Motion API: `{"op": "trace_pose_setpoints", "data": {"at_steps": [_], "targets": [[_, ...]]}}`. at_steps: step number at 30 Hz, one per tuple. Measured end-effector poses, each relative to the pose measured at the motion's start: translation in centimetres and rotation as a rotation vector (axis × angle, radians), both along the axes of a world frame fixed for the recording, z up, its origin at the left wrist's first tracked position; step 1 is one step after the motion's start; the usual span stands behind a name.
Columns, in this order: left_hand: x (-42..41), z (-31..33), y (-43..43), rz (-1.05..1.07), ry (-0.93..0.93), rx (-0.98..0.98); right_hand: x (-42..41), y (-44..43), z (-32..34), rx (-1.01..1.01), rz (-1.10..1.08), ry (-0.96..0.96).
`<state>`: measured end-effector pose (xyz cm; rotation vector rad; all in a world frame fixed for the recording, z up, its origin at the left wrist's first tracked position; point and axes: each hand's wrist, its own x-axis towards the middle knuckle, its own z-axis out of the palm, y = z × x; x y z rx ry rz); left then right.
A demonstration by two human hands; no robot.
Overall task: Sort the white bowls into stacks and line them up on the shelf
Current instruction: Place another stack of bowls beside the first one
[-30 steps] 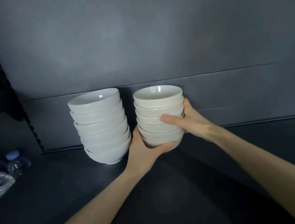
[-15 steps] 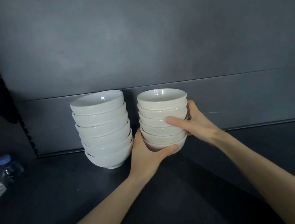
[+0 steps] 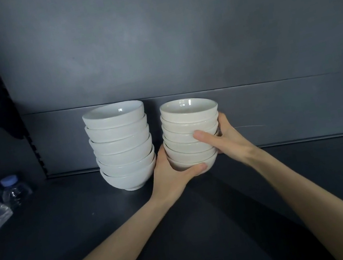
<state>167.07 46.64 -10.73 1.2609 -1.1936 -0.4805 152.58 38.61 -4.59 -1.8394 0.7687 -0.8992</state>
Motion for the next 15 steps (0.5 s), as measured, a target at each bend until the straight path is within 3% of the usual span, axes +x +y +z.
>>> {"op": "trace_pose_setpoints", "data": {"at_steps": [9, 15], "targets": [[0.0, 0.5, 0.2, -0.052, -0.036, 0.048, -0.3, 0.3, 0.8, 0.020, 0.025, 0.066], [0.9, 1.2, 2.0, -0.021, -0.163, 0.307, -3.0, 1.3, 1.3, -0.036, -0.045, 0.130]]}}
